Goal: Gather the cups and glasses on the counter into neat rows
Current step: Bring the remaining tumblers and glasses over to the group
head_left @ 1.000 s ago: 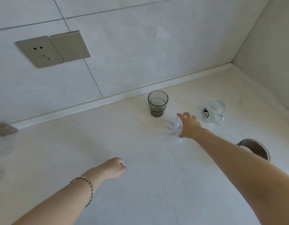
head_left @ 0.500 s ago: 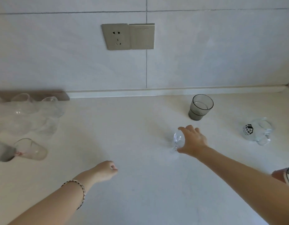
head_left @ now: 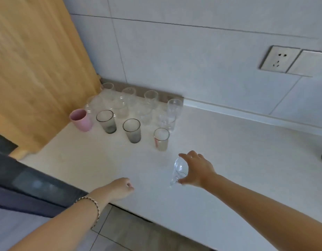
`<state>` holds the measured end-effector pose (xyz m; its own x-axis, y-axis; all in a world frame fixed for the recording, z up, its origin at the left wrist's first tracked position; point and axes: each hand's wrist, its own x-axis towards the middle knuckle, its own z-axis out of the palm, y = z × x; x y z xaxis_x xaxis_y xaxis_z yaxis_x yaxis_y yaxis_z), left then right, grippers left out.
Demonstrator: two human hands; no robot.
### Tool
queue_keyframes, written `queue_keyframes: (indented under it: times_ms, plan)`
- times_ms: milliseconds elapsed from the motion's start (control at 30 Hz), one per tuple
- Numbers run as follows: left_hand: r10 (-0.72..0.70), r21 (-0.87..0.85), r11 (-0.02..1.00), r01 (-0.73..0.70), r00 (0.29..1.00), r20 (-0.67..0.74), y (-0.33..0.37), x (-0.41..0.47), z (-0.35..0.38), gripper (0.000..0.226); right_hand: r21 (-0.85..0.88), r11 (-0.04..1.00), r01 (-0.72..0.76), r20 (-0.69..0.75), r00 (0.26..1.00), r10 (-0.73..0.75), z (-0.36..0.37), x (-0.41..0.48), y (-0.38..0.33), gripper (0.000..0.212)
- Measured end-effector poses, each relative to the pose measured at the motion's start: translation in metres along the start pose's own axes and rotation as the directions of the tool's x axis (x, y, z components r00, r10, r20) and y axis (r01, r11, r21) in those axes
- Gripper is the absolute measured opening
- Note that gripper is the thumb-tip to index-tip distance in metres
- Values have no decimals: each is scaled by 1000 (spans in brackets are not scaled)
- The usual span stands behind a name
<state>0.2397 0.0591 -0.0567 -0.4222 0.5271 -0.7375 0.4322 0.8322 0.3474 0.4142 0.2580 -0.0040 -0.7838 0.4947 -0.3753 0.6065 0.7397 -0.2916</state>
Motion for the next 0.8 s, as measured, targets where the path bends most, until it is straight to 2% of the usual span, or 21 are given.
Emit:
queue_keyframes:
  times_ms: [333,800]
  plan:
    - [-101,-114,989,91,991,-93,-154,-26,-107,26,24,998,65,17,998,-65,26,74,-175,90]
    - [-199,-302,940,157,974,-112,-244,23,-199,11,95,983,154,84,983,-162,64,226,-354,85]
